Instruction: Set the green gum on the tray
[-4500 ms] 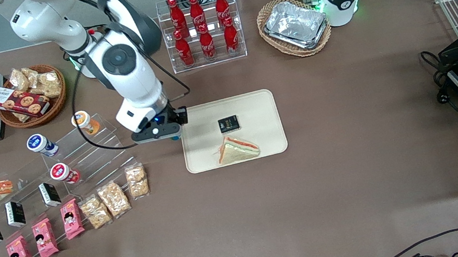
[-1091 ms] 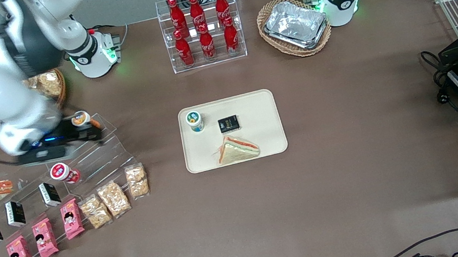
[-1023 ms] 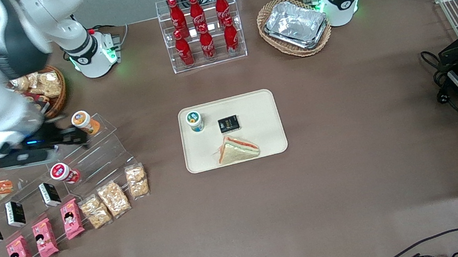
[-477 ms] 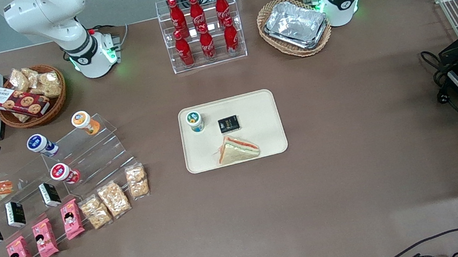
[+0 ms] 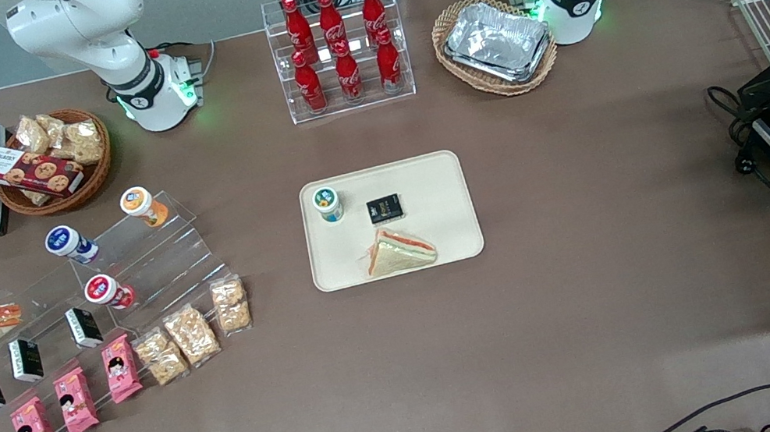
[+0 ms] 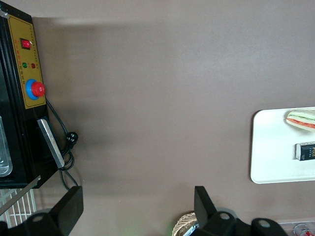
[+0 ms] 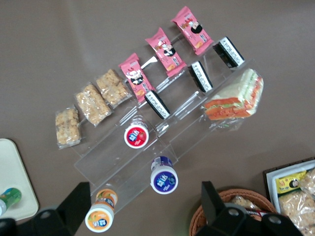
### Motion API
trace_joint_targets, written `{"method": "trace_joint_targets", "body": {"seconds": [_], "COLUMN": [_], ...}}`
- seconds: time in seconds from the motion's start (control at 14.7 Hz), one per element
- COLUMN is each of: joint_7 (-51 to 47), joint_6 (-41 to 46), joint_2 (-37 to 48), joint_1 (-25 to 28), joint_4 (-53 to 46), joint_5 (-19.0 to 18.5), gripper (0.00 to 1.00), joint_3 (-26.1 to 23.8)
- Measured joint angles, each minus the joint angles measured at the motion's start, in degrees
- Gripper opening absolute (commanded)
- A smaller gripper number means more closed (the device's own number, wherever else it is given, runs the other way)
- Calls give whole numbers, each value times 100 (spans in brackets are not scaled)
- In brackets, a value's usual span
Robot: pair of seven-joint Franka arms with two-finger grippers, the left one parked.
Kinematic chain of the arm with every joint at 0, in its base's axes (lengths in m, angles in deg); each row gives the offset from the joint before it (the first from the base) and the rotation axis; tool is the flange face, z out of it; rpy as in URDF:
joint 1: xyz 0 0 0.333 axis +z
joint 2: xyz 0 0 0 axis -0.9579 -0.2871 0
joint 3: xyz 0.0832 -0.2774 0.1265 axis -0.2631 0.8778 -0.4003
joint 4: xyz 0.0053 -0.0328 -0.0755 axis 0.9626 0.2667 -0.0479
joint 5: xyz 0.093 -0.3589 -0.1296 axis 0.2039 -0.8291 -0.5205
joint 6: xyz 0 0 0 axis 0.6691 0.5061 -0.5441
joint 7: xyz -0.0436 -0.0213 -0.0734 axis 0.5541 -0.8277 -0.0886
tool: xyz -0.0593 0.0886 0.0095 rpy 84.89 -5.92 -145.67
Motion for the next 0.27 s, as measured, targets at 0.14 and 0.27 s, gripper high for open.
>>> {"method": "trace_joint_targets", "body": {"seconds": [0.14,0.27], "joint_7": [11,212], "joint_6": [41,41], "joint_2": [-8,-124], "joint_1": [-53,-54], "joint_4": [-3,-153], "joint_5": [0,0], "gripper": [100,100], "joint_3": [-15,-69]}}
